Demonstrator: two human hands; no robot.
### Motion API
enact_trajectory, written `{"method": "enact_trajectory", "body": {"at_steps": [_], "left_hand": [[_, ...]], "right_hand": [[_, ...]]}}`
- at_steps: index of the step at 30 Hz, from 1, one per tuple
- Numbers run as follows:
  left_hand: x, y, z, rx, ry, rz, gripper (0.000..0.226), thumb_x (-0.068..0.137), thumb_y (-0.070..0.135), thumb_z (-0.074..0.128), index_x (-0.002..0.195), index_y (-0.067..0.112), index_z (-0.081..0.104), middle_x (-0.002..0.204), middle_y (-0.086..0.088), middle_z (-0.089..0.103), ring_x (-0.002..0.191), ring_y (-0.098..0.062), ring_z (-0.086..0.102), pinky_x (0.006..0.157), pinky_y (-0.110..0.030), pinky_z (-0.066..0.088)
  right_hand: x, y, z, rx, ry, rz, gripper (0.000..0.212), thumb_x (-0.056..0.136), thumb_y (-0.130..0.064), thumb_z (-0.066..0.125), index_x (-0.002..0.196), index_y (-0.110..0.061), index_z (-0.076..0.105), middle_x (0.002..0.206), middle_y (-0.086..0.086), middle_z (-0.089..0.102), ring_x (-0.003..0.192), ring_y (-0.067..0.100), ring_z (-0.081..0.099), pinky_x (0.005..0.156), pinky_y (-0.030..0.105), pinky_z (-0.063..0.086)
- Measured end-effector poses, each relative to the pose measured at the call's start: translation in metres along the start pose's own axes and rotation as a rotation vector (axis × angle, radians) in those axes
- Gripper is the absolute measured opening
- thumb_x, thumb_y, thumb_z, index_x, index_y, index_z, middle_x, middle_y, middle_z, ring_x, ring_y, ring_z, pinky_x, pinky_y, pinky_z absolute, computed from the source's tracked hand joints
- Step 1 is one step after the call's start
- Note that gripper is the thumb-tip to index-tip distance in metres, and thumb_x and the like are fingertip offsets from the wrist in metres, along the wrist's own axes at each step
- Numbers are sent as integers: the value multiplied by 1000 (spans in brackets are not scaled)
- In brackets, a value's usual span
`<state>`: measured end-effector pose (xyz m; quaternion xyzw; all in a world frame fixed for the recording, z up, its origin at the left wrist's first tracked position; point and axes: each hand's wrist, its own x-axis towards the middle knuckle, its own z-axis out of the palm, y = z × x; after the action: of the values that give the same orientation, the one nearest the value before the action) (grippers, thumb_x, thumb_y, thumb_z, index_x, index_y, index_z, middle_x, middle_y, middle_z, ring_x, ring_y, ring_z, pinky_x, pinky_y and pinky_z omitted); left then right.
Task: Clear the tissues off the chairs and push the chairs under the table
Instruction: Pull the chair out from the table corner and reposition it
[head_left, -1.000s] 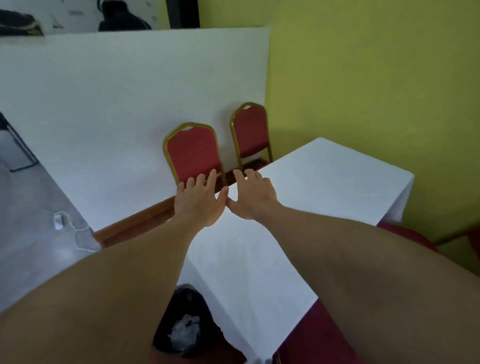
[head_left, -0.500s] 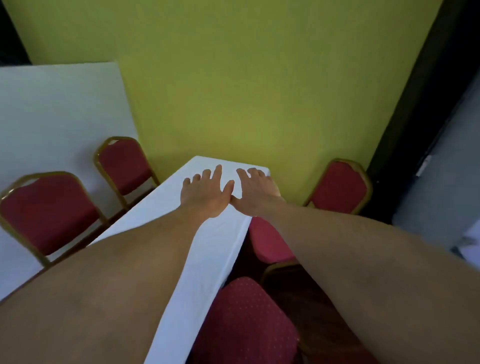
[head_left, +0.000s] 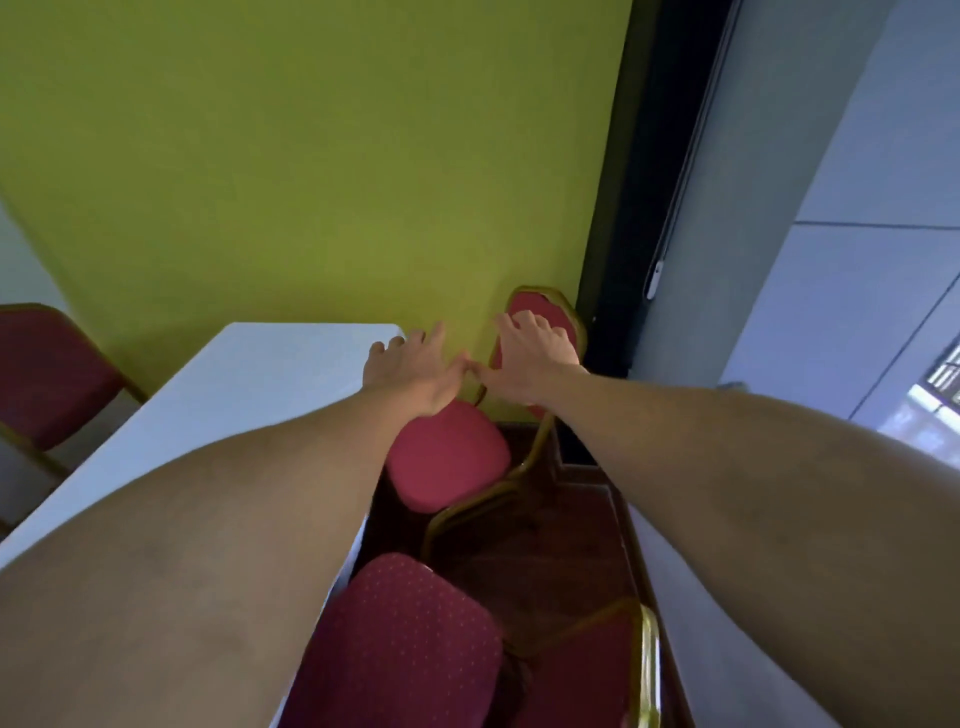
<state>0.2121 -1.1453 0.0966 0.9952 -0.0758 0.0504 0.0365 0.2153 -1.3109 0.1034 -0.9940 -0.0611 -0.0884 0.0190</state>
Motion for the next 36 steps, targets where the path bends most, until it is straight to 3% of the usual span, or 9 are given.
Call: {"method": "enact_trajectory", "body": {"at_steps": [14, 19, 36], "left_hand": [[80, 109, 79, -81, -97, -138, 79, 96, 70, 16, 155, 18, 23, 152, -14, 39, 132, -36, 43, 105, -52, 33], [98, 143, 100, -56, -143, -198, 70, 98, 64, 15, 152, 19, 24, 147, -15, 44, 128, -38, 46, 104, -53, 35], [198, 168, 117, -45, -120, -255, 70, 101, 60, 18, 157, 18, 16, 156, -14, 35, 136, -38, 40, 110, -53, 31]], "right_hand": [[88, 131, 73, 40, -107, -150, 86, 88, -74, 46, 150, -16, 32, 150, 17, 39, 138, 36, 37, 109, 52, 35], [104, 174, 103, 31, -162, -208, 85, 89, -75, 42, 150, -15, 34, 150, 17, 40, 137, 36, 38, 107, 51, 35], [196, 231, 141, 26, -185, -247, 85, 91, -74, 42, 151, -16, 31, 152, 17, 37, 140, 35, 35, 110, 54, 33]]}}
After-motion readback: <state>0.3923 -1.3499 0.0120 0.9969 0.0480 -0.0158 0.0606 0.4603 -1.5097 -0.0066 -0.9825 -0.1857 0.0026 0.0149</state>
